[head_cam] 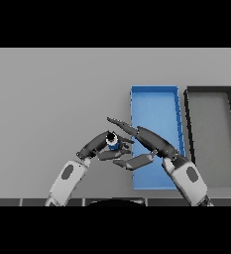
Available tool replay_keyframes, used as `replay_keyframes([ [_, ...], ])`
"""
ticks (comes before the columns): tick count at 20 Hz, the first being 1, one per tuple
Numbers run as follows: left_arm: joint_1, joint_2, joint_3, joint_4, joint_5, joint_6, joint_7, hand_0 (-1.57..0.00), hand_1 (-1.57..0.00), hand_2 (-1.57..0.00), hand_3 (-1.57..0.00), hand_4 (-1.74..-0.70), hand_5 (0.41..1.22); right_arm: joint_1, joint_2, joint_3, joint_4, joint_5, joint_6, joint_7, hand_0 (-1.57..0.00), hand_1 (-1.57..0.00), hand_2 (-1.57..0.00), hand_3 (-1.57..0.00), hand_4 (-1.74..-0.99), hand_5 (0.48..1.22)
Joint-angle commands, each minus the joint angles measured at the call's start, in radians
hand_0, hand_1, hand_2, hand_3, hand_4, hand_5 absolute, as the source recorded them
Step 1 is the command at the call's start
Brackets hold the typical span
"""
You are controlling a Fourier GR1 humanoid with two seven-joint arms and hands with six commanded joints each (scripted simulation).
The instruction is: Pick up the blue pipe and place it into the blue bin.
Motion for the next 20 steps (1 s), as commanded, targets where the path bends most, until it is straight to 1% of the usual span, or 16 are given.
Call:
replay_keyframes([
  [1, -0.001, 0.0, 0.006, 0.012, 0.006, -0.015, 0.002, -1.57, -1.57, -1.57, -1.57, -1.46, 1.221, -0.022, 0.001, 0.0, 0.006, -0.006, 0.005, 0.001, 0.0, 0.0, -0.05, 0.0, -1.242, 0.551],
  [3, 0.011, -0.004, 0.013, 0.006, 0.022, -0.04, 0.023, -1.57, -1.57, -1.57, -1.57, -1.47, 1.221, -0.071, 0.022, 0.027, 0.03, 0.003, 0.011, 0.03, -0.01, -0.02, -0.07, 0.0, -1.223, 0.54],
  [4, 0.008, -0.015, 0.016, 0.012, 0.01, -0.033, 0.034, -1.57, -1.57, -1.57, -1.57, -1.47, 1.221, -0.098, 0.032, 0.03, 0.053, 0.003, 0.016, 0.045, -0.01, -0.02, -0.07, 0.0, -1.209, 0.534],
  [6, 0.011, -0.021, 0.02, 0.005, -0.009, -0.028, 0.03, -1.57, -1.57, -1.57, -1.57, -1.47, 1.221, -0.129, 0.04, 0.032, 0.094, 0.006, 0.034, 0.05, -0.02, -0.03, -0.08, 0.0, -1.186, 0.521],
  [8, 0.02, -0.016, 0.027, -0.011, -0.021, -0.032, 0.019, -1.57, -1.57, -1.57, -1.57, -1.47, 1.221, -0.176, 0.061, 0.032, 0.14, 0.008, 0.042, 0.056, -0.03, -0.06, -0.11, -0.01, -1.192, 0.507],
  [9, 0.032, -0.015, 0.022, -0.007, -0.038, -0.034, 0.029, -1.57, -1.57, -1.57, -1.57, -1.47, 1.221, -0.191, 0.065, 0.036, 0.152, 0.004, 0.05, 0.069, -0.07, -0.11, -0.17, -0.04, -1.204, 0.497],
  [10, 0.028, -0.018, 0.031, 0.0, -0.037, -0.04, 0.044, -1.57, -1.57, -1.57, -1.57, -1.46, 1.221, -0.203, 0.065, 0.034, 0.171, 0.004, 0.062, 0.066, -0.17, -0.22, -0.26, -0.13, -1.233, 0.487],
  [11, 0.008, -0.032, 0.044, 0.016, -0.029, -0.043, 0.054, -1.57, -1.57, -1.57, -1.57, -1.52, 1.221, -0.215, 0.076, 0.038, 0.183, -0.003, 0.071, 0.059, -0.32, -0.36, -0.38, -0.24, -1.278, 0.485],
  [12, 0.017, -0.027, 0.043, 0.007, -0.024, -0.05, 0.072, -1.57, -1.57, -1.57, -1.57, -1.56, 1.221, -0.213, 0.082, 0.047, 0.187, -0.003, 0.077, 0.053, -0.51, -0.53, -0.54, -0.4, -1.331, 0.489],
  [13, 0.02, -0.016, 0.043, 0.002, -0.034, -0.054, 0.069, -1.57, -1.57, -1.57, -1.57, -1.59, 1.221, -0.22, 0.093, 0.05, 0.197, -0.001, 0.075, 0.047, -0.7, -0.7, -0.74, -0.6, -1.406, 0.5],
  [14, 0.011, -0.02, 0.044, 0.008, -0.053, -0.043, 0.076, -1.57, -1.57, -1.57, -1.57, -1.62, 1.221, -0.219, 0.102, 0.054, 0.204, 0.014, 0.07, 0.031, -0.88, -0.88, -0.91, -0.76, -1.467, 0.518],
  [15, 0.021, -0.024, 0.044, -0.004, -0.053, -0.041, 0.082, -1.57, -1.57, -1.57, -1.57, -1.64, 1.221, -0.215, 0.106, 0.055, 0.202, 0.002, 0.067, 0.038, -1.01, -1.02, -1.04, -0.87, -1.514, 0.55],
  [16, 0.027, -0.036, 0.04, 0.002, -0.047, -0.047, 0.069, -1.57, -1.57, -1.57, -1.51, -1.66, 1.221, -0.216, 0.117, 0.06, 0.212, 0.0, 0.063, 0.04, -1.13, -1.13, -1.15, -0.95, -1.551, 0.596],
  [17, 0.033, -0.043, 0.051, 0.002, -0.024, -0.06, 0.05, -1.57, -1.57, -1.57, -1.52, -1.68, 1.221, -0.221, 0.135, 0.069, 0.218, -0.002, 0.051, 0.035, -1.22, -1.22, -1.23, -1.02, -1.581, 0.65],
  [18, 0.031, -0.056, 0.057, -0.004, -0.005, -0.066, 0.052, -1.57, -1.57, -1.57, -1.53, -1.69, 1.221, -0.217, 0.132, 0.064, 0.219, -0.015, 0.046, 0.021, -1.29, -1.29, -1.3, -1.1, -1.606, 0.765],
  [20, 0.027, -0.068, 0.061, 0.0, -0.009, -0.073, 0.059, -1.57, -1.57, -1.57, -1.49, -1.71, 1.221, -0.201, 0.114, 0.073, 0.213, -0.02, 0.044, -0.015, -1.39, -1.39, -1.4, -1.25, -1.648, 0.929],
])
